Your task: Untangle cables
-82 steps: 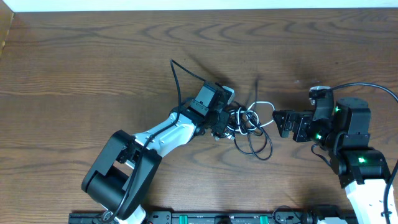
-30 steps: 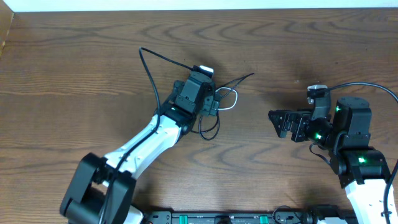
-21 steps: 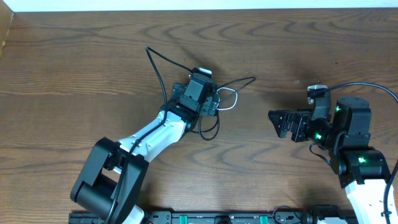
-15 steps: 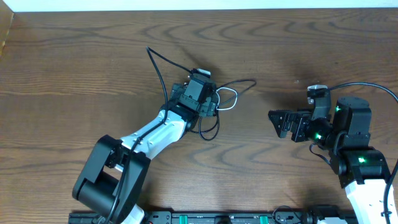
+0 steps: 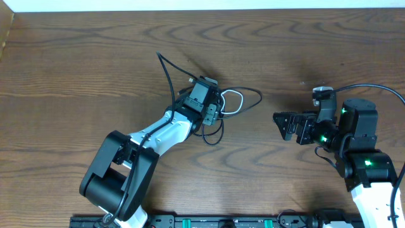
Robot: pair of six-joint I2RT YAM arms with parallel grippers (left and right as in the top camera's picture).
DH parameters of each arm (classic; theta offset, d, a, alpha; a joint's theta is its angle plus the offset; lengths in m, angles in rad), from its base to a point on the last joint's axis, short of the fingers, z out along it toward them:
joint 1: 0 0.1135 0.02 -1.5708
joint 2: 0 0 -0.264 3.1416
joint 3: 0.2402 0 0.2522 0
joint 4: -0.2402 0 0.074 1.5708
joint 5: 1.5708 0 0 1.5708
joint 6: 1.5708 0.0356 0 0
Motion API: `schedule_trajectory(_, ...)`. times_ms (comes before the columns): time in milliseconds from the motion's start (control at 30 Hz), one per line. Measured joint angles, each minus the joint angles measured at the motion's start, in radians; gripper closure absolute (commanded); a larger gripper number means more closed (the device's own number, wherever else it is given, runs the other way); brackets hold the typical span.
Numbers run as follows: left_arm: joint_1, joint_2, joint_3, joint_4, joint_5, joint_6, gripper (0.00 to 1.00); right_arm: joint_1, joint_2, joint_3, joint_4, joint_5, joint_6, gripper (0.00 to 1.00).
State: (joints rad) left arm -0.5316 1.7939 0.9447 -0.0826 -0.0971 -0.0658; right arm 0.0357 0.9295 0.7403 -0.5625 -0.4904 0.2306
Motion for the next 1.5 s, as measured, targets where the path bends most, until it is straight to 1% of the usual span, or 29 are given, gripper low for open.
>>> schedule_trajectory(33, 0.000, 0.000, 0.000, 0.000, 0.002, -0.003, 0.67, 0.000, 0.000, 0.000, 0.000, 0.000, 0.000, 0.01)
schedule_trajectory(67, 0.000, 0.000, 0.000, 0.000, 0.008, -0.003, 0.86, 0.000, 0.000, 0.000, 0.000, 0.000, 0.000, 0.01)
schedule_trajectory(100, 0.000, 0.000, 0.000, 0.001, 0.013, 0.002, 0.92, 0.000, 0.000, 0.000, -0.001, 0.000, 0.000, 0.01)
schedule_trajectory(400, 0.000, 0.000, 0.005, 0.004, 0.023, -0.009, 0.92, 0.000, 0.000, 0.000, -0.001, 0.000, 0.000, 0.01)
schedule_trajectory(600, 0.003, -0.040, 0.005, -0.004, 0.108, -0.017, 0.93, 0.000, 0.000, 0.000, -0.002, 0.000, 0.000, 0.02)
schedule_trajectory(667, 0.002, -0.089, 0.005, -0.005, 0.129, -0.036, 0.92, 0.000, 0.000, 0.000, -0.002, 0.000, 0.000, 0.02)
schedule_trajectory(833, 0.006, -0.273, 0.007, 0.011, 0.153, -0.085, 0.92, 0.000, 0.000, 0.000, 0.010, -0.033, -0.005, 0.04)
schedule_trajectory(967, 0.029, -0.390, 0.016, 0.013, 0.160, -0.146, 0.93, 0.000, 0.000, 0.000, 0.079, -0.132, -0.042, 0.05)
schedule_trajectory(1133, 0.060, -0.467, 0.017, 0.012, 0.183, -0.239, 0.92, 0.005, 0.000, 0.000, 0.188, -0.286, -0.105, 0.06)
schedule_trajectory(1233, 0.060, -0.485, 0.017, 0.011, 0.237, -0.277, 0.92, 0.024, 0.000, 0.000, 0.232, -0.342, -0.135, 0.09)
schedule_trajectory(1300, 0.058, -0.491, 0.017, 0.011, 0.277, -0.298, 0.92, 0.045, 0.000, 0.000, 0.255, -0.364, -0.160, 0.15)
schedule_trajectory(1400, 0.058, -0.491, 0.017, 0.006, 0.320, -0.324, 0.93, 0.085, 0.000, 0.000, 0.299, -0.380, -0.207, 0.27)
schedule_trajectory(1500, 0.058, -0.491, 0.017, 0.002, 0.369, -0.335, 0.93, 0.124, 0.000, 0.000, 0.328, -0.361, -0.245, 0.27)
